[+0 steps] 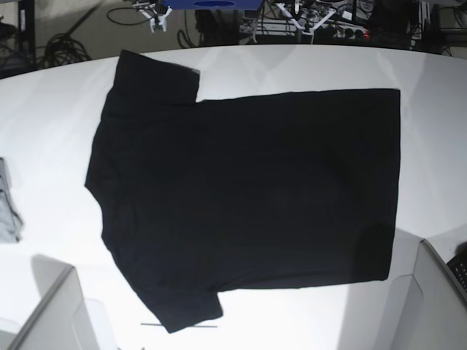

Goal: Fold the T-shirt properly
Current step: 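Move both grippers in toward the shoulders of the black T-shirt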

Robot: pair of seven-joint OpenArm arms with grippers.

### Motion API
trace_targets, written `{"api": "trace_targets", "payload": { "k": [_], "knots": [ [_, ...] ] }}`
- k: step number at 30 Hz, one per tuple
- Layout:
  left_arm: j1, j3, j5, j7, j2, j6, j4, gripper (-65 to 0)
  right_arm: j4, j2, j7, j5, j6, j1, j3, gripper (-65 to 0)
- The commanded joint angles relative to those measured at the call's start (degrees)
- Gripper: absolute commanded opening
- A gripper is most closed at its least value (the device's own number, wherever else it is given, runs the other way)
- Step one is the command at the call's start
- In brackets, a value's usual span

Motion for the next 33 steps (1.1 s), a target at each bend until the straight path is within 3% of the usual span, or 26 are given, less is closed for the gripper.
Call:
{"api": "trace_targets", "payload": {
  "k": [1,6,9,12,13,33],
  "knots": [
    [0.8,-0.1,-0.2,0.3,0.1,0.1,-0.2,-59.9,0.1,0.1,0.1,0.1,-0.1,0.0,0.2,-65.0],
    [0.8,0.2,-0.2,0.3,0.2,0.0,-0.2,-34.4,0.1,0.1,0.4,0.2,-0.4,0.0,0.2,-65.0],
    [0.6,0.0,-0.2,0.3,0.2,0.0,-0.2,-41.8,0.1,0.1,1.4,0.2,-0.4,-0.1,0.2,-65.0],
    [0.6,-0.1,-0.2,0.3,0.0,0.0,-0.2,-61.5,0.1,0.1,3.2,0.0,-0.4,-1.2,0.0,-65.0],
    [0.7,-0.1,-0.2,0.3,-0.1,0.0,-0.2,-65.0,0.1,0.1,3.4,-0.1,-0.4,-1.4,0.0,-65.0],
    [4.2,0.6,0.4,0.3,-0.1,0.0,3.2,-65.0,0.1,2.1,3.3,-0.1,-0.4,-1.7,0.0,-65.0]
  ]
}}
